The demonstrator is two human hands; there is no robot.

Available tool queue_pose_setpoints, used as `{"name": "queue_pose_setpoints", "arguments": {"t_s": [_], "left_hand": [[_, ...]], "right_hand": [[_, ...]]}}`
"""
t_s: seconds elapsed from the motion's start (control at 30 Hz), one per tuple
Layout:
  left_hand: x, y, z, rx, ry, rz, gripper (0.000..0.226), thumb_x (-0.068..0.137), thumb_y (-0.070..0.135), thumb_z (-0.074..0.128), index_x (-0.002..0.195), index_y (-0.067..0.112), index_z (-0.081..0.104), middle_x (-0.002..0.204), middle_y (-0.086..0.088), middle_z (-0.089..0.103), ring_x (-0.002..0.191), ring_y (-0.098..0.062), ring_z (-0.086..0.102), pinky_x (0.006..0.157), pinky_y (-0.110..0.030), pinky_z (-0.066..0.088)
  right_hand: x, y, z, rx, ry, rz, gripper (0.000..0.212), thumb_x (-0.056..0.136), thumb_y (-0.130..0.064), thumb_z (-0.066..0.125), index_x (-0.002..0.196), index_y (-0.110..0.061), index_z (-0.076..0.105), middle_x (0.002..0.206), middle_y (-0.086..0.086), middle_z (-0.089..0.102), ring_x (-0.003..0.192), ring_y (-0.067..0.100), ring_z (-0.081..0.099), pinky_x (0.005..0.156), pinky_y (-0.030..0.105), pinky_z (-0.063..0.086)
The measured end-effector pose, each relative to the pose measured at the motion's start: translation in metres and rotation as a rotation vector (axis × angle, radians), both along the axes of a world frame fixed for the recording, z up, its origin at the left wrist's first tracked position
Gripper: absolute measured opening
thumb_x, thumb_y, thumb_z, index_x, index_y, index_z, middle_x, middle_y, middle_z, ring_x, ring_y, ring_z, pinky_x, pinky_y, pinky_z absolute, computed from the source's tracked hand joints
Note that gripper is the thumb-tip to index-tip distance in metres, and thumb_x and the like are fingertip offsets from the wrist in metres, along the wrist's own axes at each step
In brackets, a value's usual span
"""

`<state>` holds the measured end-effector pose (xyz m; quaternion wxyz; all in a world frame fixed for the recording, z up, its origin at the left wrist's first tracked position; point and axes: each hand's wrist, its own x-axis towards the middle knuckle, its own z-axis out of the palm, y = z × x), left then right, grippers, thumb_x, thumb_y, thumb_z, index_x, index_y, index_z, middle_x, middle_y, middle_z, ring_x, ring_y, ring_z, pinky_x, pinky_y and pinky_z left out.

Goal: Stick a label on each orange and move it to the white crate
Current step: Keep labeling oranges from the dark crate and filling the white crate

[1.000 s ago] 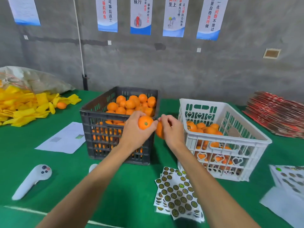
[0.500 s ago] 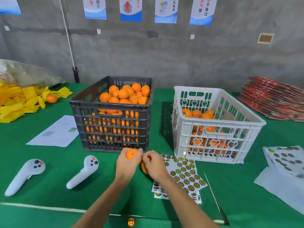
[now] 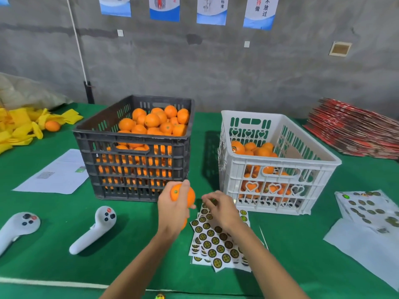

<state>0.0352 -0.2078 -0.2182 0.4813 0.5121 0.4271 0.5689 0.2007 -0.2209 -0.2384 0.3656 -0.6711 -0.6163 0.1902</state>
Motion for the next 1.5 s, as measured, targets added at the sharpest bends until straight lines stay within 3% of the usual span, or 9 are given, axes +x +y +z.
{"name": "queue_pose_setpoints", "arguments": {"t_s": [0.2,0.33,0.43,0.53,0.7,0.87,1.07,1.27,1.5], "left_hand": [[0.053,-0.026,-0.012,-0.204,-0.13,-0.175,0.034,0.099,0.047,0.065,0.103,0.014,0.064,0.099,-0.025,0.065,0.072,-0.035,0.077,0.059,-0.033,0.063],[0.065,-0.032,-0.036,-0.275,-0.123,-0.077,0.034,0.098,0.051,0.064,0.102,0.017,0.062,0.096,-0.012,0.067,0.072,-0.024,0.077,0.067,-0.038,0.064],[0.059,-0.028,-0.05,-0.278,-0.058,0.018,0.03,0.098,0.057,0.06,0.104,0.028,0.059,0.103,-0.005,0.068,0.082,-0.017,0.075,0.083,-0.048,0.06],[0.053,-0.027,-0.057,-0.301,-0.094,0.054,0.035,0.099,0.057,0.058,0.116,0.027,0.056,0.113,-0.003,0.065,0.1,-0.028,0.072,0.093,-0.05,0.056],[0.049,-0.025,-0.06,-0.242,-0.034,0.093,0.025,0.099,0.057,0.057,0.112,0.035,0.056,0.113,0.002,0.063,0.1,-0.013,0.065,0.079,-0.03,0.051],[0.046,-0.015,-0.065,-0.265,-0.067,0.054,0.034,0.101,0.051,0.06,0.117,0.022,0.057,0.113,-0.005,0.063,0.104,-0.025,0.069,0.093,-0.053,0.059],[0.045,-0.018,-0.068,-0.216,-0.02,0.05,0.021,0.101,0.05,0.059,0.106,0.029,0.057,0.106,0.0,0.064,0.085,-0.009,0.072,0.064,-0.018,0.058],[0.04,-0.021,-0.068,-0.215,0.028,0.083,0.028,0.101,0.057,0.054,0.111,0.031,0.056,0.107,0.002,0.065,0.096,-0.012,0.066,0.073,-0.025,0.048],[0.039,-0.022,-0.067,-0.213,0.035,0.086,0.028,0.099,0.059,0.054,0.109,0.033,0.057,0.107,0.003,0.065,0.097,-0.012,0.066,0.075,-0.024,0.049]], "right_hand": [[0.027,-0.027,-0.015,-0.193,-0.138,0.07,0.033,0.097,-0.007,0.059,0.076,-0.032,0.065,0.103,0.009,0.06,0.099,0.023,0.057,0.09,0.033,0.046],[0.034,-0.026,-0.023,-0.182,-0.171,0.129,0.008,0.094,-0.017,0.069,0.097,-0.012,0.074,0.099,0.006,0.054,0.095,0.02,0.052,0.091,0.037,0.047],[0.036,-0.025,-0.028,-0.183,-0.177,0.149,0.059,0.083,-0.061,0.07,0.122,-0.017,0.072,0.1,-0.003,0.049,0.093,0.013,0.046,0.09,0.03,0.044],[0.04,-0.023,-0.04,-0.142,-0.123,0.14,0.07,0.079,-0.065,0.069,0.133,-0.02,0.068,0.104,-0.004,0.051,0.09,0.011,0.048,0.088,0.031,0.047],[0.047,-0.013,-0.045,-0.135,-0.048,0.124,0.06,0.074,-0.066,0.075,0.121,-0.029,0.075,0.093,-0.01,0.052,0.076,0.005,0.049,0.077,0.031,0.048],[0.05,-0.004,-0.048,-0.113,-0.037,0.09,0.033,0.081,-0.056,0.079,0.107,-0.035,0.079,0.089,-0.009,0.062,0.082,0.011,0.061,0.079,0.039,0.052],[0.049,-0.001,-0.049,-0.078,-0.108,0.074,0.012,0.089,-0.06,0.068,0.097,-0.054,0.075,0.085,-0.013,0.063,0.079,0.006,0.059,0.073,0.035,0.051],[0.048,-0.004,-0.046,-0.063,-0.333,0.118,0.059,0.079,-0.081,0.06,0.118,-0.04,0.074,0.084,-0.016,0.051,0.072,0.001,0.05,0.063,0.025,0.041],[0.05,-0.005,-0.035,0.037,-0.606,0.318,0.048,0.1,-0.057,0.051,0.12,-0.02,0.076,0.097,-0.005,0.056,0.09,0.013,0.053,0.072,0.033,0.045]]}}
